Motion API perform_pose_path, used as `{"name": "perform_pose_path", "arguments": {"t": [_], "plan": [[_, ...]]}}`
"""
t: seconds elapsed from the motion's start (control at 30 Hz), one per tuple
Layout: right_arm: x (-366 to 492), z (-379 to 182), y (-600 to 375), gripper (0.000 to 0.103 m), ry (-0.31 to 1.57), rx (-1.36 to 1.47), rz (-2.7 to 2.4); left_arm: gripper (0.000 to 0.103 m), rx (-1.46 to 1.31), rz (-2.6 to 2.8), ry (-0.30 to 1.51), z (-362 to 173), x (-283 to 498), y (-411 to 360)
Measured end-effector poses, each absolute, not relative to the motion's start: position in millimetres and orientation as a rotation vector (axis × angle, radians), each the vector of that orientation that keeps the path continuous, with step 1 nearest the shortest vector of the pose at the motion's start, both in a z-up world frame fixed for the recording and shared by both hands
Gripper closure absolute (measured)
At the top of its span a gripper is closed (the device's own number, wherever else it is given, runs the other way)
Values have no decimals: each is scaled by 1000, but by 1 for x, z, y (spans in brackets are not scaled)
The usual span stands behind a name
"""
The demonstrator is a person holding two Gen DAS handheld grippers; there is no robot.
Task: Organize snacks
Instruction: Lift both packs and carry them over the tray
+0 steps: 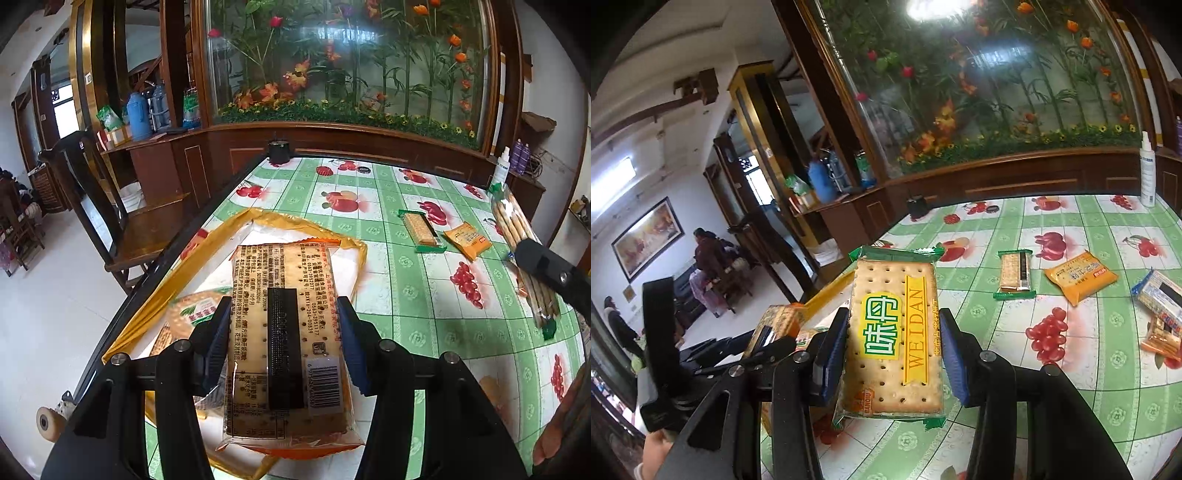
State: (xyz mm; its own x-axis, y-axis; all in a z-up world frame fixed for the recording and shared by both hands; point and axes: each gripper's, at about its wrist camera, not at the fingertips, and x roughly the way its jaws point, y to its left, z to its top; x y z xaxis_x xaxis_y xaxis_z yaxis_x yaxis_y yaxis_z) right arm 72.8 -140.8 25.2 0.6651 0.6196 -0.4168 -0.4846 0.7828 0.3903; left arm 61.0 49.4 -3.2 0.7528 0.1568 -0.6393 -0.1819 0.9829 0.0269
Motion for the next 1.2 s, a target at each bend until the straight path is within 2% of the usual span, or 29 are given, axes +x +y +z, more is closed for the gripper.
{"name": "perform_pose_path", "arguments": {"t": [0.27,0.43,0.83,1.0,1.2], "plan": [[69,13,-170,56,552,313,675,50,-67,71,712,-2,55,13],[61,19,-192,56,522,357,669,50,-52,-68,700,17,32,-23],[34,114,-283,55,362,323,557,50,-62,-482,572,108,-11,-120],[20,138,-306,55,306,309,532,50,-39,-479,551,118,-12,-124],[27,128,-304,55,337,350,580,50,-34,-313,579,108,1,-92]]}}
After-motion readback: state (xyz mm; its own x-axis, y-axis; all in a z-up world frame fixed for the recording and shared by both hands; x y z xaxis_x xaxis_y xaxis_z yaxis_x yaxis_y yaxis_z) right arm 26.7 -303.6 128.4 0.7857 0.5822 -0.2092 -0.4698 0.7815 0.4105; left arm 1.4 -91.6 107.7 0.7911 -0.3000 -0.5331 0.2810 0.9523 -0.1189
